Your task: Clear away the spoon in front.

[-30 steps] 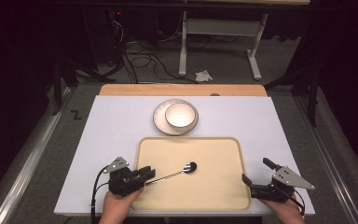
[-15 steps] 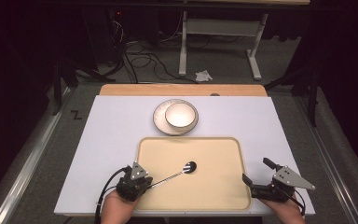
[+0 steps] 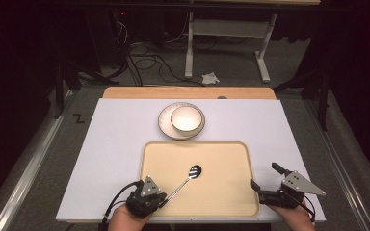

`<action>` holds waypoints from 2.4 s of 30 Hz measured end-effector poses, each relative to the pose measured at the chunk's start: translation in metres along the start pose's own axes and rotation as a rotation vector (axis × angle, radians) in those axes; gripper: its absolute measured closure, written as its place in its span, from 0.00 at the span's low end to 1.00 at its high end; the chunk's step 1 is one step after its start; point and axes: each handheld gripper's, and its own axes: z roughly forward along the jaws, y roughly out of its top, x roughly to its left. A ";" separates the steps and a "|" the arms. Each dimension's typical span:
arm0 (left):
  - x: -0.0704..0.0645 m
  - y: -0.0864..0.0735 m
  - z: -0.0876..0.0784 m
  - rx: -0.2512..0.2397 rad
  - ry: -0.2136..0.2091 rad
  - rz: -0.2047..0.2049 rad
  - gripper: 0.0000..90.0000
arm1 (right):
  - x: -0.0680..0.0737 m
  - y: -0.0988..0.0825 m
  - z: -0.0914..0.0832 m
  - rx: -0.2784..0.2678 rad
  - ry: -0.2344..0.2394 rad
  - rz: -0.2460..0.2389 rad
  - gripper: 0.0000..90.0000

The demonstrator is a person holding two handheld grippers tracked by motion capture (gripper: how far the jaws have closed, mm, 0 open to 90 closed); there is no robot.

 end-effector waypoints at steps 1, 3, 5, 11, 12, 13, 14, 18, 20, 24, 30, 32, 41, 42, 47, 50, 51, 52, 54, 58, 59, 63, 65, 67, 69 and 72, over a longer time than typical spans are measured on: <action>0.001 0.005 0.001 -0.017 -0.004 -0.008 1.00 | 0.000 0.000 0.000 0.000 -0.001 -0.001 0.02; 0.000 0.016 0.004 -0.055 -0.025 -0.007 1.00 | 0.001 0.000 0.000 0.000 -0.003 0.000 0.02; -0.004 0.026 0.009 -0.084 -0.030 0.004 1.00 | 0.000 0.000 0.000 0.000 -0.003 0.000 0.02; -0.012 0.051 0.045 -0.048 0.000 0.010 1.00 | -0.001 -0.001 -0.001 -0.001 -0.006 0.005 0.02; -0.012 0.051 0.045 -0.048 0.000 0.010 1.00 | -0.001 -0.001 -0.001 -0.001 -0.006 0.007 0.02; -0.014 0.052 0.049 -0.029 0.010 0.024 1.00 | -0.001 -0.001 -0.001 -0.001 -0.006 0.007 0.02; -0.016 0.053 0.056 0.009 0.020 0.045 1.00 | -0.002 -0.001 -0.002 -0.002 -0.007 0.011 0.02; -0.013 0.052 0.059 0.033 0.039 0.050 1.00 | -0.003 -0.002 -0.002 0.000 -0.008 0.015 0.02; -0.008 0.051 0.059 0.038 0.048 0.032 1.00 | -0.003 -0.002 -0.002 0.000 -0.009 0.016 0.02; 0.001 0.047 0.055 0.022 0.034 -0.005 1.00 | -0.002 -0.002 -0.001 0.001 -0.007 0.013 0.02; -0.013 0.056 0.056 -0.001 -0.015 0.031 1.00 | -0.002 -0.002 0.000 0.004 -0.005 0.014 0.02; -0.016 0.060 0.062 0.011 -0.011 0.042 1.00 | -0.001 -0.002 0.000 0.003 -0.003 0.010 0.02; -0.007 0.056 0.066 0.039 0.027 0.010 1.00 | -0.004 -0.002 -0.002 -0.001 -0.011 0.020 0.02; -0.002 0.055 0.063 0.041 0.041 0.000 1.00 | -0.004 -0.002 -0.002 -0.002 -0.012 0.016 0.02; 0.011 0.052 0.059 0.040 0.063 -0.030 1.00 | -0.002 -0.001 -0.002 -0.002 -0.007 0.015 0.02; 0.018 0.051 0.056 0.039 0.078 -0.046 1.00 | -0.002 -0.002 -0.001 0.003 -0.012 0.013 0.02; 0.019 0.050 0.056 0.038 0.081 -0.052 1.00 | -0.002 -0.002 -0.001 0.003 -0.012 0.013 0.02; 0.022 0.050 0.055 0.037 0.090 -0.060 1.00 | -0.002 -0.002 -0.002 0.001 -0.011 0.011 0.02; 0.024 0.050 0.054 0.037 0.097 -0.061 1.00 | -0.002 -0.002 -0.002 0.001 -0.011 0.014 0.02; 0.030 0.048 0.053 0.032 0.111 -0.084 1.00 | -0.003 -0.002 -0.003 -0.001 -0.013 0.015 0.02; 0.031 0.048 0.052 0.035 0.114 -0.086 1.00 | -0.003 -0.002 -0.003 -0.002 -0.012 0.016 0.02; 0.038 0.046 0.048 0.035 0.137 -0.094 1.00 | -0.003 -0.002 -0.003 -0.001 -0.013 0.016 0.02; 0.042 0.044 0.046 0.030 0.147 -0.111 1.00 | -0.003 -0.002 -0.003 -0.002 -0.012 0.016 0.02; 0.045 0.041 0.043 0.026 0.151 -0.129 1.00 | -0.003 -0.001 -0.003 -0.001 -0.010 0.015 0.02; 0.046 0.037 0.033 -0.012 0.145 -0.142 1.00 | -0.003 -0.001 -0.003 -0.003 -0.010 0.014 0.02; 0.049 0.030 0.015 -0.020 0.157 -0.123 1.00 | -0.003 -0.002 -0.004 -0.006 -0.013 0.014 0.02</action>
